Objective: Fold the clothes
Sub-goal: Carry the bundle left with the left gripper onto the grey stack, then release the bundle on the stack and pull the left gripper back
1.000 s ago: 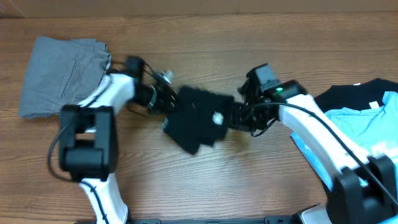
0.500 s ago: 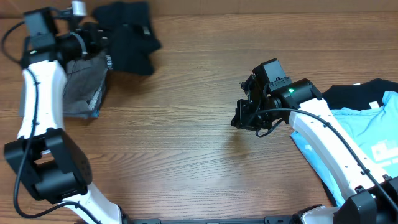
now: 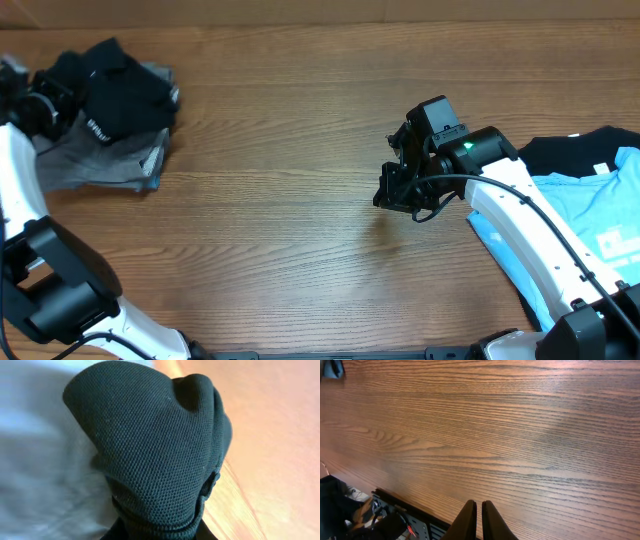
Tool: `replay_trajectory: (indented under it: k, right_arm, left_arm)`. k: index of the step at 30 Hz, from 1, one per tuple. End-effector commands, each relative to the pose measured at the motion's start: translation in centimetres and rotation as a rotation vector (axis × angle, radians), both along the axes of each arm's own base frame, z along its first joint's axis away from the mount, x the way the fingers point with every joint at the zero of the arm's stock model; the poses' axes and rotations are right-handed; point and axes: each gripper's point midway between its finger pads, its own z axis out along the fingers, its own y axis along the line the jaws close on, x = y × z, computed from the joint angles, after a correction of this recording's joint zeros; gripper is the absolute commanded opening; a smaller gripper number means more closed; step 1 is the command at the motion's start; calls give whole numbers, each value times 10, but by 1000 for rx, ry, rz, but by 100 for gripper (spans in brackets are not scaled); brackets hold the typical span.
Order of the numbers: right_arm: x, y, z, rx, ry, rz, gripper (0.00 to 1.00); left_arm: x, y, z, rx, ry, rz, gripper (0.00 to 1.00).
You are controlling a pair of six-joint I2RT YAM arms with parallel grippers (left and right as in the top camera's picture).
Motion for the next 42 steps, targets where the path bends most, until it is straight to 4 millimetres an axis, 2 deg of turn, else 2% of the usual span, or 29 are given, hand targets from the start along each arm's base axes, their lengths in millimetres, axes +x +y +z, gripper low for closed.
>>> replay_trajectory:
  k: [1, 3, 5, 6, 7, 12, 14, 15, 16, 18, 21, 24, 25, 26, 27, 28, 29, 33, 38, 42]
  right_arm:
    - [2, 0, 3, 2, -11, 2, 9]
    - [1, 0, 3, 1, -9, 2, 9]
    - [1, 0, 3, 1, -9, 2, 9]
    - [1, 0, 3, 0, -7, 2, 9]
    - [1, 0, 3, -1, -5, 1, 9]
    - [-2, -1, 2, -5, 6, 2, 9]
    - [-2, -1, 2, -6, 8, 2, 9]
    - [-3, -1, 2, -6, 9, 2, 9]
    - [-3, -2, 2, -7, 10, 2, 9]
    - [-3, -2, 2, -7, 11, 2, 9]
    - [-3, -2, 2, -7, 10, 2, 9]
    - [-3, -2, 2, -7, 9, 2, 9]
    - [-2, -1, 2, -6, 7, 2, 9]
    - [-1, -1, 3, -4, 3, 2, 9]
    - [-1, -1, 3, -3, 0, 2, 9]
    - [0, 0, 3, -1, -4, 2, 9]
    - [1, 0, 3, -1, -6, 2, 9]
    - [1, 0, 3, -1, -5, 1, 9]
    - [0, -1, 3, -2, -2, 1, 9]
    - [0, 0, 3, -2, -3, 1, 9]
  left_arm:
    - [-16, 33, 1, 133, 45, 42, 4]
    - [-23, 39, -5, 169, 87, 50, 18]
    - [-30, 43, -10, 185, 130, 73, 38]
    - [-34, 44, -13, 193, 151, 81, 52]
    - [-39, 46, -16, 197, 178, 92, 59]
    - [-69, 58, -29, 190, 287, 134, 63]
    - [-84, 65, -29, 156, 305, 156, 61]
    - [-89, 67, -27, 138, 303, 163, 64]
    - [-96, 69, -23, 115, 300, 172, 74]
    - [-107, 73, -12, 82, 270, 172, 75]
    - [-118, 76, 21, 71, 158, 130, 80]
    - [-122, 68, 54, 117, 50, 55, 77]
    - [-122, 65, 60, 146, 35, 26, 68]
    - [-119, 55, 63, 184, 36, -26, 45]
    - [-116, 49, 62, 207, 45, -63, 33]
    - [-113, 44, 57, 227, 64, -90, 17]
    - [-109, 38, 45, 251, 121, -108, 4]
    - [-93, 18, 5, 249, 202, -152, 4]
    - [-79, 4, -74, 220, 323, -175, 6]
    - [-79, -7, -119, 153, 402, -217, 8]
